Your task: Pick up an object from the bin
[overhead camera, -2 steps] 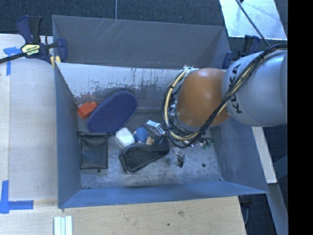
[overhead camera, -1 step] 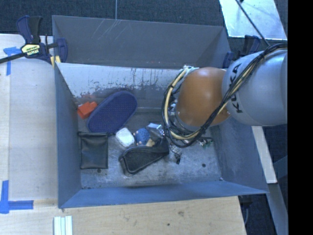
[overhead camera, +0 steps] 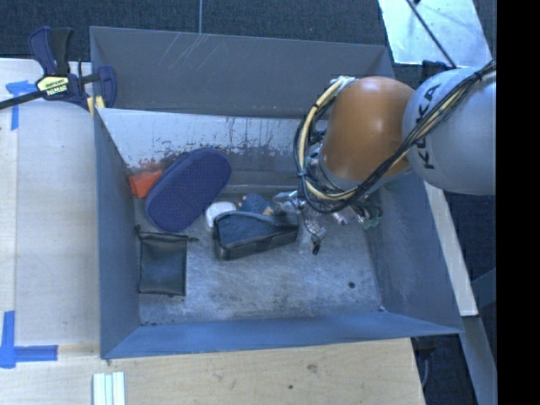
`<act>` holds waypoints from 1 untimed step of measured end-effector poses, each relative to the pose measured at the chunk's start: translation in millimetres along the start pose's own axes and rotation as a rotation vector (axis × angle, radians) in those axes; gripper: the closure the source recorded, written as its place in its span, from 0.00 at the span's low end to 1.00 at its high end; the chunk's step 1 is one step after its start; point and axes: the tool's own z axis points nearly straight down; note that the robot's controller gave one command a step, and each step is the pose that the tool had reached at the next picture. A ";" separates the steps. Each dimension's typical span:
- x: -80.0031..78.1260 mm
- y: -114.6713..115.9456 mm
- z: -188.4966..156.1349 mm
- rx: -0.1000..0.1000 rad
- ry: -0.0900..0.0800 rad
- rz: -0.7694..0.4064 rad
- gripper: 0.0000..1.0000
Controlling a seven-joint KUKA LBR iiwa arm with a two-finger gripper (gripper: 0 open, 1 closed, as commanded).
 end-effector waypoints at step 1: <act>54.3 -84.7 -45.2 0.005 -0.002 0.076 1.00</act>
Offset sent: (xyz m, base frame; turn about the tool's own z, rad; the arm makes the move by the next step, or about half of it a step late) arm -0.0067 -0.0940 0.0452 0.0669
